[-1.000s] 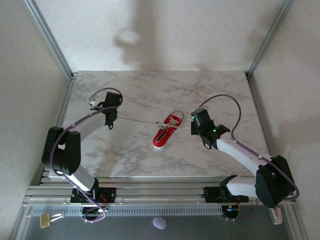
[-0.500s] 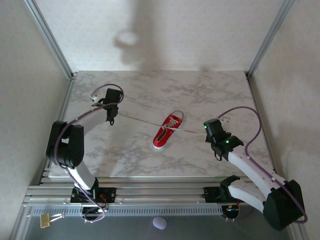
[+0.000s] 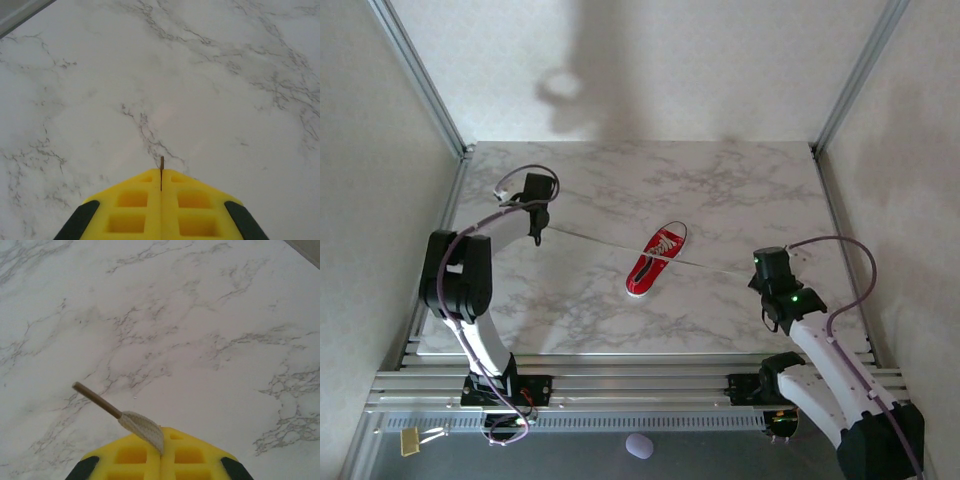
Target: Tie the shoes
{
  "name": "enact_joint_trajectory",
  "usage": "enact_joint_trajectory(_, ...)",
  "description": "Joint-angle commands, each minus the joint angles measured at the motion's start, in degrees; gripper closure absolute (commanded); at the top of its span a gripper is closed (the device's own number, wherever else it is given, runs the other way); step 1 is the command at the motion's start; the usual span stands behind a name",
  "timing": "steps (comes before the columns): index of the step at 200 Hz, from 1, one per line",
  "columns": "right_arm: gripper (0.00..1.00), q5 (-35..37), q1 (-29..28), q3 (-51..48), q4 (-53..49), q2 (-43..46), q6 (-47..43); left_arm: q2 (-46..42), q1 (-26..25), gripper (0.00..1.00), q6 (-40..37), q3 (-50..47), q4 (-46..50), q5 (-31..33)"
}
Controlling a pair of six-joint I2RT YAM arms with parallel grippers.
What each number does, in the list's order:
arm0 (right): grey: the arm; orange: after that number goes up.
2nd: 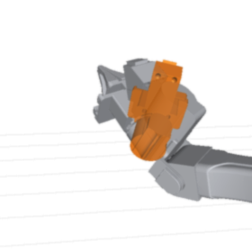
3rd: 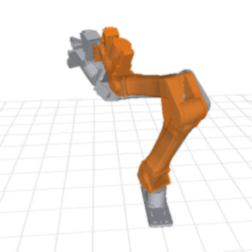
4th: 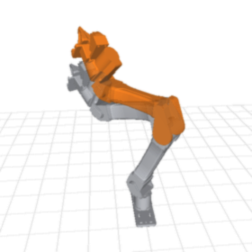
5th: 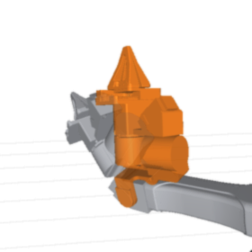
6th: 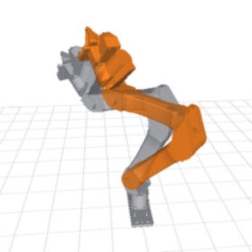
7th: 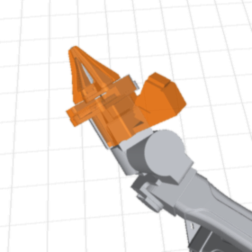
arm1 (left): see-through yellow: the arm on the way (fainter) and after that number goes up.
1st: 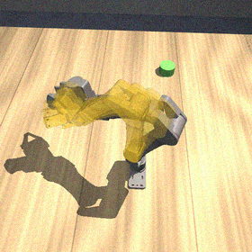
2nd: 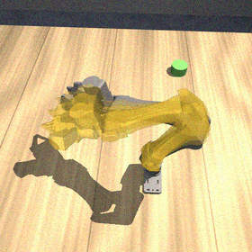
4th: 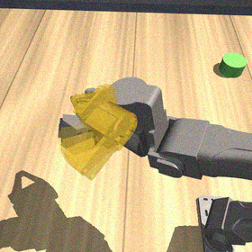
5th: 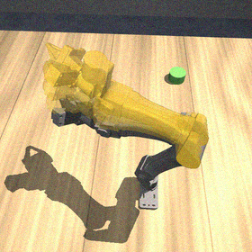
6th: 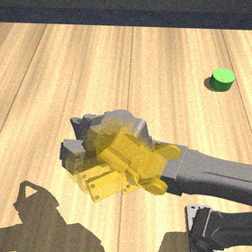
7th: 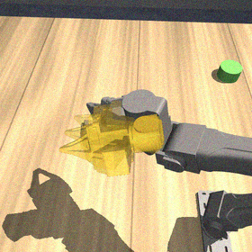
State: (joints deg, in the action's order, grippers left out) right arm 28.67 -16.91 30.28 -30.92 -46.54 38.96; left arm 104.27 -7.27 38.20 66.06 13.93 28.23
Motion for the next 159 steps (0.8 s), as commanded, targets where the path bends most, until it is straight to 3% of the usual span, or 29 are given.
enact_joint_trajectory(1, 1.00, 0.36, 1.89, -1.19, -1.60, 1.40, 1.78, 1.79, 0.68, 1.00, -1.45, 2.10, 0.93, 3.13)
enact_joint_trajectory(57, 1.00, -2.00, 4.55, -1.89, -0.59, 1.97, 1.02, 2.57, 1.29, 1.00, -0.85, 1.33, 1.67, 3.28)
enact_joint_trajectory(80, 1.00, -13.71, 4.54, -2.42, 9.14, 0.98, -6.87, 0.43, -0.85, 1.00, -0.50, -0.97, 1.12, 0.26)
enact_joint_trajectory(98, 1.00, -20.89, 4.50, -1.78, 13.06, -1.20, -8.18, -2.51, -2.94, 1.00, 0.77, -4.20, 1.20, -1.38)
enact_joint_trajectory(147, 1.00, -18.43, 4.39, 2.46, 5.18, -10.00, -4.99, -9.97, -4.69, 1.00, 4.43, -15.70, 0.41, -5.05)
enact_joint_trajectory(159, 1.00, -19.14, 4.33, 2.76, 4.56, -11.72, -5.03, -10.77, -4.92, 0.87, 4.21, -17.52, -0.32, -6.65)
